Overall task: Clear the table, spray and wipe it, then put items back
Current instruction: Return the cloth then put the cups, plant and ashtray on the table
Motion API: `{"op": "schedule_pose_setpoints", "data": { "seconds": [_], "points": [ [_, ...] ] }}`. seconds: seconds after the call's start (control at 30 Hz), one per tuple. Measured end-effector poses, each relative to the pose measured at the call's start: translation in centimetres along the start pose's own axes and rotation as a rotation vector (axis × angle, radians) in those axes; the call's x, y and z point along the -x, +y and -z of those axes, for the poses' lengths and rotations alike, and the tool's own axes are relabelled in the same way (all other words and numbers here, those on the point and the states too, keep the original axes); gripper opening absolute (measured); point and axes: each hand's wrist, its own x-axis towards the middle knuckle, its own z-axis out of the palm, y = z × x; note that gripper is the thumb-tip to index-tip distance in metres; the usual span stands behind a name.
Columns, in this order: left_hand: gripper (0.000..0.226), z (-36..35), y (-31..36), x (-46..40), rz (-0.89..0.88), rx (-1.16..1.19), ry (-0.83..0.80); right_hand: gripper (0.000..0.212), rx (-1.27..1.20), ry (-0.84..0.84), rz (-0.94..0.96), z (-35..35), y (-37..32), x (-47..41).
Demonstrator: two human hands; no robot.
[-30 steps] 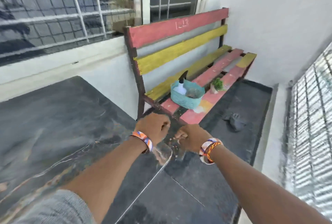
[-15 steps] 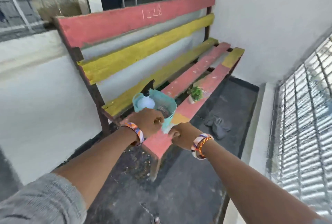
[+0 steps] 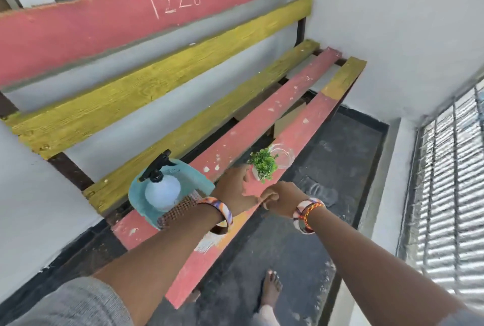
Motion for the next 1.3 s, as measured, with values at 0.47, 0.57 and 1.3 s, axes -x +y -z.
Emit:
{"op": "schedule_pose_setpoints", "data": {
  "seconds": [0.47,0.57,1.3],
  "points": [
    [0.101,-13.0,-6.3,-19.0,0.409,0.050,0.163,0.069,-0.524,0.020,-0.354,2.9,17.1,-20.3],
    [0.099,-14.7,-6.5,-20.1,0.458,0.135,0.272,0.057,-0.828,0.032,-0.541,2.6,17.0,-23.4],
    [0.042,-7.0,-3.9,-5.4,0.259,0.308,0.529,0.040,-1.275,0.233,-0.624,1.8,9.0,-10.8]
  ]
}}
